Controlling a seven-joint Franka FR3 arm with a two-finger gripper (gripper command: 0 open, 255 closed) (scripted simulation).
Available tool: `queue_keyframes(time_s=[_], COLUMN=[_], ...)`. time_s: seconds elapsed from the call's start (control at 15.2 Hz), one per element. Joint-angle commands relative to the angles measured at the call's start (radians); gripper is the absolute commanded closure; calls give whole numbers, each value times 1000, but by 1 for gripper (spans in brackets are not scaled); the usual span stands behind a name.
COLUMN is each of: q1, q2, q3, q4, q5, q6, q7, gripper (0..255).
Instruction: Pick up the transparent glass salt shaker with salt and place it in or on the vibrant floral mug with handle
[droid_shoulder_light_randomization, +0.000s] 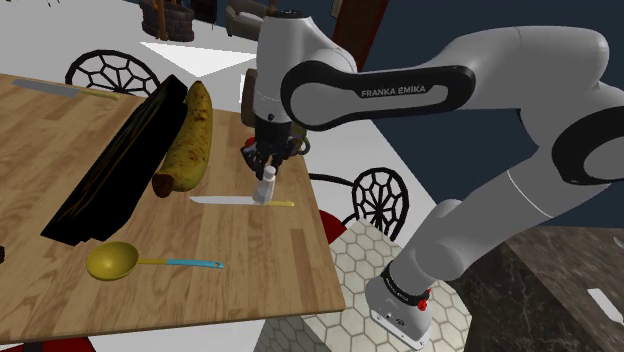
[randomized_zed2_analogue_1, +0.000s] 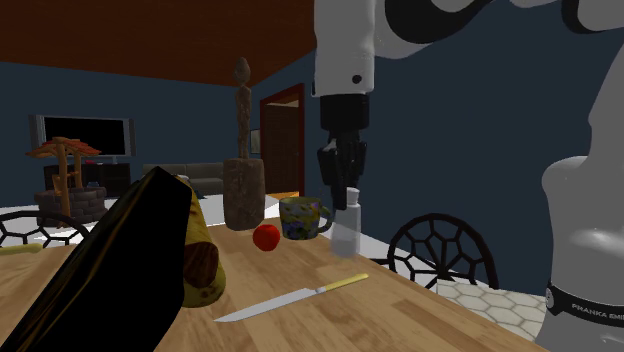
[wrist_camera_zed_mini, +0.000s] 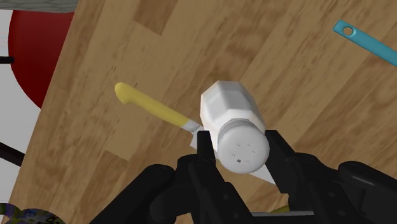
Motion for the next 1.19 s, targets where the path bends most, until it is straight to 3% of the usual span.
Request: queue_keyframes(time_s=[0.0,0.86,1.12], q1=[0,-4,-43], q2=[-5,-20,3], q3=[-1,-14,-72], q4=[21,174,198], q5=[2,3,-24], q6=[-26,-193,-192], q7=[-1,-16,-104], gripper=[255,255,255])
